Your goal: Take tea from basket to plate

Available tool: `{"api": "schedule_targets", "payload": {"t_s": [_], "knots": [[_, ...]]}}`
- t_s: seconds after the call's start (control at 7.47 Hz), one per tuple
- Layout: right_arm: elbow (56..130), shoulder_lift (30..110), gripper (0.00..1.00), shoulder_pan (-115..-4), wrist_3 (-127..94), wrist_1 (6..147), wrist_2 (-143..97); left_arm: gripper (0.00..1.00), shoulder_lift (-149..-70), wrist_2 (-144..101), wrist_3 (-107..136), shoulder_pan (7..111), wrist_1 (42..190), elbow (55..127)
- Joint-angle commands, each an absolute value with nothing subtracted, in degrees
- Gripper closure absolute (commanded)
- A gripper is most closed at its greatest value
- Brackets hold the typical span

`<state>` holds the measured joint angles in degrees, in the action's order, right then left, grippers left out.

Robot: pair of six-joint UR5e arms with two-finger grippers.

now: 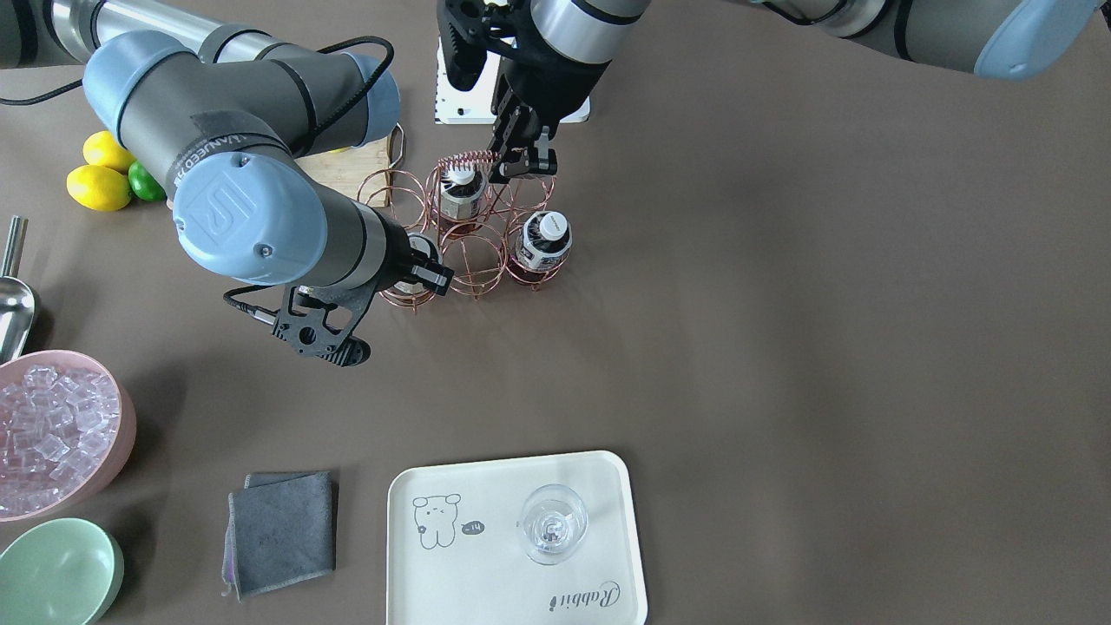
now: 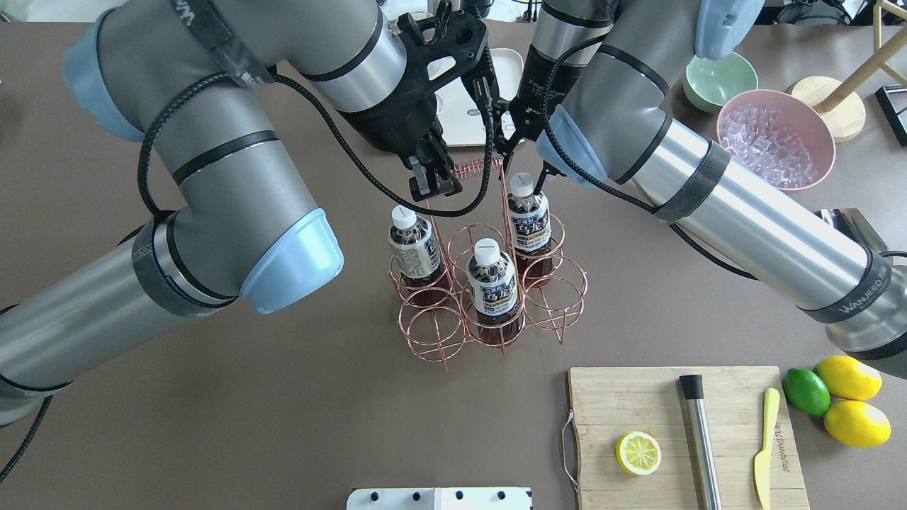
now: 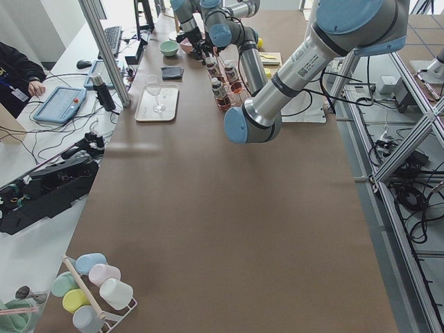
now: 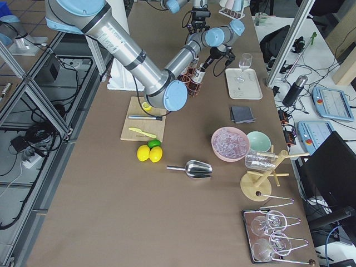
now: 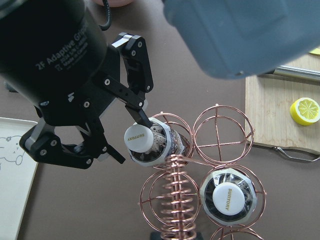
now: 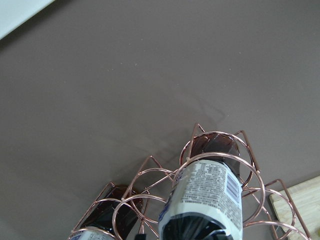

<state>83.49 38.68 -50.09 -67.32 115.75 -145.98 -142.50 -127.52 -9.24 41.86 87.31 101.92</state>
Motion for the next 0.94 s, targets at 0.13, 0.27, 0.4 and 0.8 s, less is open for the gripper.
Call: {"api": "schedule_targets", "payload": {"t_s": [0.13,0.27,0.4,0.8], "knots": [[83.5,39.0,1.0,-51.3,-66.9,115.8,-148.3,1.0,-142.4,-127.5,-9.2,41.7,87.4,102.0],[84.2,38.9,1.0,-52.0,-66.9,117.1,-148.7,1.0,-142.4,-127.4,-9.2,41.7,87.4,102.0],[87.6,39.2,1.0,-51.9,-66.8,120.8,-148.7,1.0,-142.4,-127.4,-9.2,41.7,87.4,102.0],[96.2,38.9,1.0,-55.1,-66.5,132.0,-148.7,1.0,-142.4,-127.5,-9.2,41.7,87.4,102.1]]}}
